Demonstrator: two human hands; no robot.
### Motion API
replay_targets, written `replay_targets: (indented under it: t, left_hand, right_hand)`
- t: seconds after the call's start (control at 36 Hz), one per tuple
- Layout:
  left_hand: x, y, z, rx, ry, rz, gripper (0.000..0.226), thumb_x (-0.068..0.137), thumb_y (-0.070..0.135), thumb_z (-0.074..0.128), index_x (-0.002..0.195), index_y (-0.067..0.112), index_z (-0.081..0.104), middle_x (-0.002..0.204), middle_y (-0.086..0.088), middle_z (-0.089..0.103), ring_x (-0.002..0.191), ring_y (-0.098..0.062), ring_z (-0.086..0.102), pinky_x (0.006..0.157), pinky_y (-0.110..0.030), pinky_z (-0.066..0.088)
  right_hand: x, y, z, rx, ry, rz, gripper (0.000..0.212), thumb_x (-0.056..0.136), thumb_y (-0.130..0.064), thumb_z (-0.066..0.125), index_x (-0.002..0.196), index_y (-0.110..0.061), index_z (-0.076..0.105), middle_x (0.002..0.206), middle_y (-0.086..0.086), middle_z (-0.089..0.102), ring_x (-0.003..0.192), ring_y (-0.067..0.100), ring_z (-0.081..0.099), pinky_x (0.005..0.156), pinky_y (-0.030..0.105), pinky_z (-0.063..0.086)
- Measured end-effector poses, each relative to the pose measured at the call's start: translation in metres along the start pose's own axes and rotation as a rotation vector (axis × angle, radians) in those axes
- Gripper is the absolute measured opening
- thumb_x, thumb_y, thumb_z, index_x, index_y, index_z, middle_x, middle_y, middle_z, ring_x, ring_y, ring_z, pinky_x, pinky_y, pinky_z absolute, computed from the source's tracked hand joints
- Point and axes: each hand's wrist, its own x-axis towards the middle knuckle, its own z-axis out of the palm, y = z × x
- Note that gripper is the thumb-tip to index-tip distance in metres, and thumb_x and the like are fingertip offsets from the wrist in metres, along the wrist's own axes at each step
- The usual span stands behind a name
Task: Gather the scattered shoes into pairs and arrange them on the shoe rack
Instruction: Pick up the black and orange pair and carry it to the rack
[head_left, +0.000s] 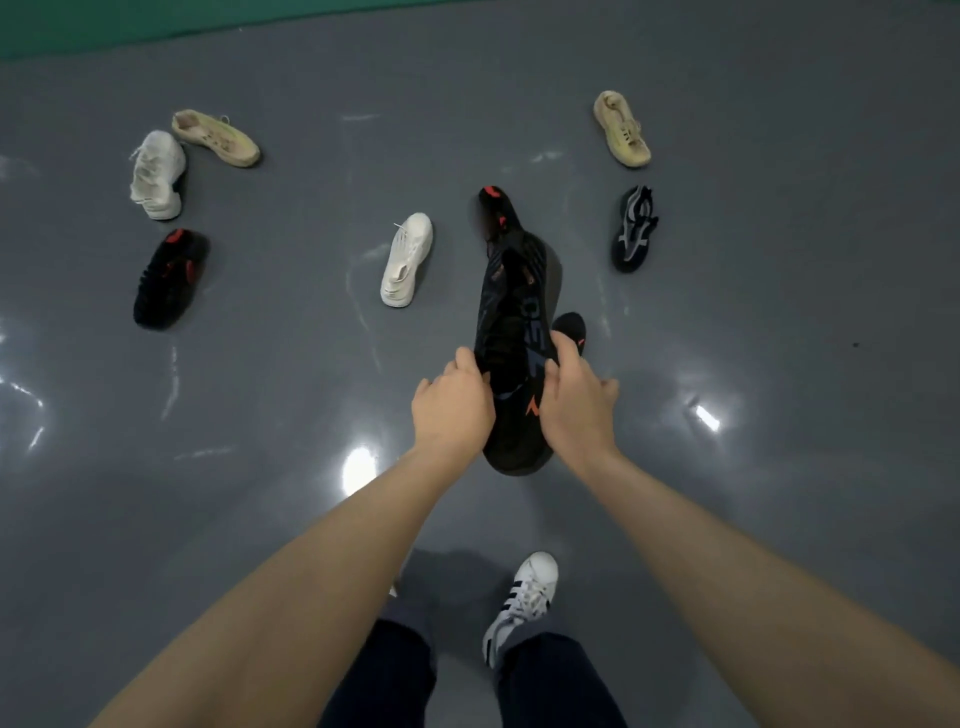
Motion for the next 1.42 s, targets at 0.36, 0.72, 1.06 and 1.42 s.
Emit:
replay_targets:
  t: [0.36,0.72,1.06,1.42]
  left_hand:
    - [0.105,0.015,0.006,-0.372,-0.388,-0.073,0.025,0.093,0.031,0.053,0.107,0.014,0.039,0.100,-0.007,0.059,0.093,-0.027,0.059,0.078,-0.042,0.052]
    - [0.199,-0.003,0.101,-0.224,-0.320,-0.093,0.012,0.096,0.016,0.042,0.107,0.011,0.043,0.089,-0.012,0.060,0.082,-0.033,0.058,0.062,-0.037,0.044]
    - [0.275,-0.041,0.274,-0.312,-0.164,-0.250,0.011,0.095,0.015,0.040,0.106,0.012,0.043,0.084,-0.010,0.061,0.074,-0.031,0.057,0.061,-0.038,0.045]
    - [0.315,-0.055,0.361,-0.312,-0.152,-0.249,0.012,0.097,0.017,0.036,0.107,0.013,0.042,0.078,-0.011,0.060,0.067,-0.030,0.056,0.056,-0.037,0.044]
  right_hand:
    - [0.082,0.038,0.014,0.154,-0.134,0.109,0.038,0.102,-0.021,0.029,0.140,-0.024,0.036,0.120,0.006,0.055,0.103,0.024,0.056,0.089,0.044,0.048]
    - [0.163,0.117,0.092,0.197,-0.299,0.278,0.041,0.102,-0.035,0.029,0.136,-0.014,0.038,0.128,0.009,0.053,0.115,0.026,0.052,0.089,0.038,0.044]
    - [0.222,0.291,0.219,0.020,-0.347,0.484,0.035,0.100,-0.027,0.039,0.124,-0.002,0.044,0.121,0.017,0.050,0.109,0.032,0.051,0.080,0.036,0.041]
    - [0.254,0.355,0.309,-0.039,-0.238,0.658,0.037,0.098,-0.025,0.046,0.123,0.001,0.041,0.123,0.020,0.050,0.110,0.035,0.052,0.073,0.035,0.038]
